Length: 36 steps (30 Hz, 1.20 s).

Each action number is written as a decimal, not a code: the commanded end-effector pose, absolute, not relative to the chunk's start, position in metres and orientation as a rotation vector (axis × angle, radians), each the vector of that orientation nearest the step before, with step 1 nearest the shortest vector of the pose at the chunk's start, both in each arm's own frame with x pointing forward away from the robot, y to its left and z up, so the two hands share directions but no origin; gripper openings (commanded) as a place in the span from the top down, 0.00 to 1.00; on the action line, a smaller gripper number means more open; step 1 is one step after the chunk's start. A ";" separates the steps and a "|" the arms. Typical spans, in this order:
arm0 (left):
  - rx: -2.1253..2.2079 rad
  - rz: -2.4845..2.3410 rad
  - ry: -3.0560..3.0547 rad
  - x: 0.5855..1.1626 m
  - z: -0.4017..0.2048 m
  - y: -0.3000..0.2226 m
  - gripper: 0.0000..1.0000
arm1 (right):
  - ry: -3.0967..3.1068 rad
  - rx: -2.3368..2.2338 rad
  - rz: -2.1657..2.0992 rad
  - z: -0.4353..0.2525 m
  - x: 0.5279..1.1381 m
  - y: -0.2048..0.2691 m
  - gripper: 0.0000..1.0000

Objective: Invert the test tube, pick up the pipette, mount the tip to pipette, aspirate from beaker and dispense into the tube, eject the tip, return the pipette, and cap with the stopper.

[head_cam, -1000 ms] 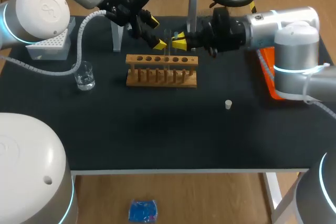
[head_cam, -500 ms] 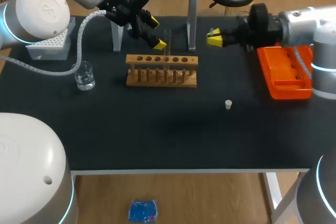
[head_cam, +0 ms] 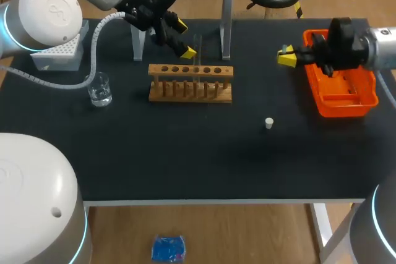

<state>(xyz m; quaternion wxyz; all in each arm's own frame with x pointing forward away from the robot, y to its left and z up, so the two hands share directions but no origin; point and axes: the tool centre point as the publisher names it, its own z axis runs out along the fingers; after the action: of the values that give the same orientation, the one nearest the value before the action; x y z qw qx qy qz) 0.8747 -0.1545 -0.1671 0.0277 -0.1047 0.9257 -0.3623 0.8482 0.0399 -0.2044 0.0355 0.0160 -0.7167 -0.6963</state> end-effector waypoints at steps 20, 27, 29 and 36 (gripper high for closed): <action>-0.322 -1.115 2.864 0.875 -0.166 -0.154 0.00 | -2.232 0.021 -2.143 -0.239 0.830 0.025 1.00; -0.322 -1.115 2.864 0.875 -0.166 -0.154 0.00 | -2.254 0.021 -2.124 -0.242 0.829 0.023 1.00; -0.322 -1.115 2.864 0.875 -0.166 -0.154 0.00 | -2.257 0.021 -2.120 -0.242 0.829 0.023 1.00; -0.322 -1.115 2.864 0.875 -0.166 -0.154 0.00 | -2.257 0.021 -2.120 -0.242 0.829 0.023 1.00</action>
<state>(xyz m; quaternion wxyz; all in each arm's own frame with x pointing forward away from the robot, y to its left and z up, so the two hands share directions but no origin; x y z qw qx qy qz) 0.8747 -0.1545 -0.1671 0.0277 -0.1047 0.9257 -0.3623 0.8306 0.0226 -0.2426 0.0244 0.0075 -0.7279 -0.6852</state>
